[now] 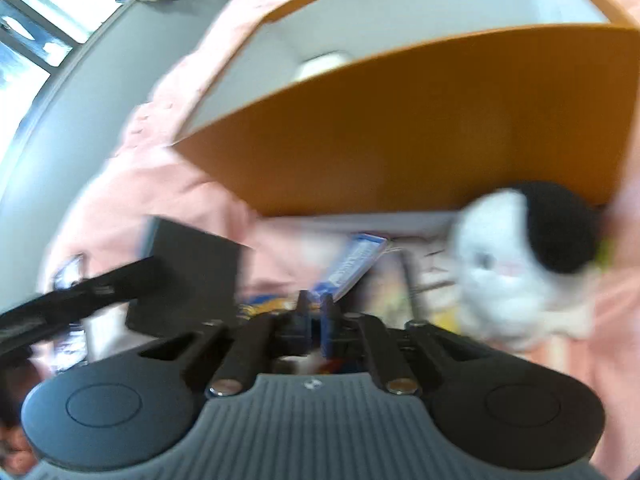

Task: Organize objects

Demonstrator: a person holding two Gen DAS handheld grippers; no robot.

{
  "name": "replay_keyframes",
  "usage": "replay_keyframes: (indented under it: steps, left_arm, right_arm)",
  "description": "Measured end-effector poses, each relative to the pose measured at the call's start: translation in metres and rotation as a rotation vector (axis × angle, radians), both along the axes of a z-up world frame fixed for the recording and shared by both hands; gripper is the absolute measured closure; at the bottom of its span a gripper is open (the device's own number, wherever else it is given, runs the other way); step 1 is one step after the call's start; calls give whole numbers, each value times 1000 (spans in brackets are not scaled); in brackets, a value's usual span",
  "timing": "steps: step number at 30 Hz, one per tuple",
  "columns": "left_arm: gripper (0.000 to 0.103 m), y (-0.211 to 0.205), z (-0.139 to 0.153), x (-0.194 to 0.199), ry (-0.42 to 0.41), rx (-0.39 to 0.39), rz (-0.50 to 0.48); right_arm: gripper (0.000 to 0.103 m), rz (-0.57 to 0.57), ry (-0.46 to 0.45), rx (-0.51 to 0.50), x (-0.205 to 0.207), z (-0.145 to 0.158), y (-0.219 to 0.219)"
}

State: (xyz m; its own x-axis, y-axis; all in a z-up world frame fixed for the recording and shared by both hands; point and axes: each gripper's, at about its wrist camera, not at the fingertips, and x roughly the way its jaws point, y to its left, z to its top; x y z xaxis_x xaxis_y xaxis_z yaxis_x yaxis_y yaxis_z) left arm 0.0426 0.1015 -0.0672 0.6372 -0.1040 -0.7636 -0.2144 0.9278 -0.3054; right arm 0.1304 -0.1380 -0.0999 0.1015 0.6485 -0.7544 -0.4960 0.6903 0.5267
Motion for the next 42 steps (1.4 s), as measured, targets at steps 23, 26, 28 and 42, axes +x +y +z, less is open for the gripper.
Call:
replay_keyframes:
  steps: [23, 26, 28, 42]
  left_arm:
    - [64, 11, -12, 17, 8, -37, -7]
    - [64, 12, -14, 19, 13, -41, -3]
    - [64, 13, -15, 20, 14, -37, 0]
    - [64, 18, -1, 8, -43, -40, 12]
  right_arm:
    - [53, 54, -2, -385, 37, -35, 40]
    - [53, 44, 18, -392, 43, -41, 40]
    - [50, 39, 26, -392, 45, -43, 39]
    - [87, 40, 8, -155, 32, -8, 0]
